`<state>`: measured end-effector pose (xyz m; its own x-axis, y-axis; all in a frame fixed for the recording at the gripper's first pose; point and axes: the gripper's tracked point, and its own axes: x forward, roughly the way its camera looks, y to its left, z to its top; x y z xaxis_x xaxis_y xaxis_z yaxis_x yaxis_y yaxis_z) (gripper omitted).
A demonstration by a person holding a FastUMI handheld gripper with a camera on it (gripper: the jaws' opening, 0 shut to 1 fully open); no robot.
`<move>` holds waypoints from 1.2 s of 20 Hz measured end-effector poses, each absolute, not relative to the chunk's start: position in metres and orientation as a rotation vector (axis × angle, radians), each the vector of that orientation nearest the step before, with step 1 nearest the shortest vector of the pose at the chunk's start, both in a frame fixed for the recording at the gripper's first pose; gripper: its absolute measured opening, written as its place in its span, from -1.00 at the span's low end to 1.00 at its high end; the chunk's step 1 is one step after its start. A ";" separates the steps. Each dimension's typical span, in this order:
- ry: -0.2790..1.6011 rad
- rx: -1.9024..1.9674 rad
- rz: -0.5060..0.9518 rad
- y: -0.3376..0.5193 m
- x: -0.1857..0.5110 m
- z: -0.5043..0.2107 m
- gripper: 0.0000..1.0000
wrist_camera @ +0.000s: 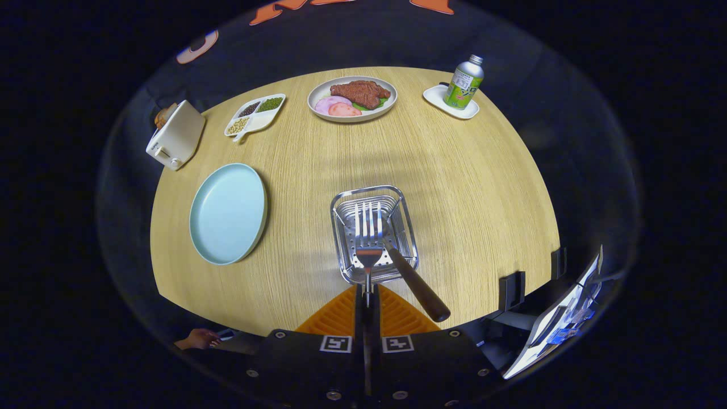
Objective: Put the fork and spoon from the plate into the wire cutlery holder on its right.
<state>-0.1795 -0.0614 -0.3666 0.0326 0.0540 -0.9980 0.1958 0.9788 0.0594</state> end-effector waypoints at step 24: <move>0.576 0.175 -0.116 -0.107 0.010 -0.170 0.84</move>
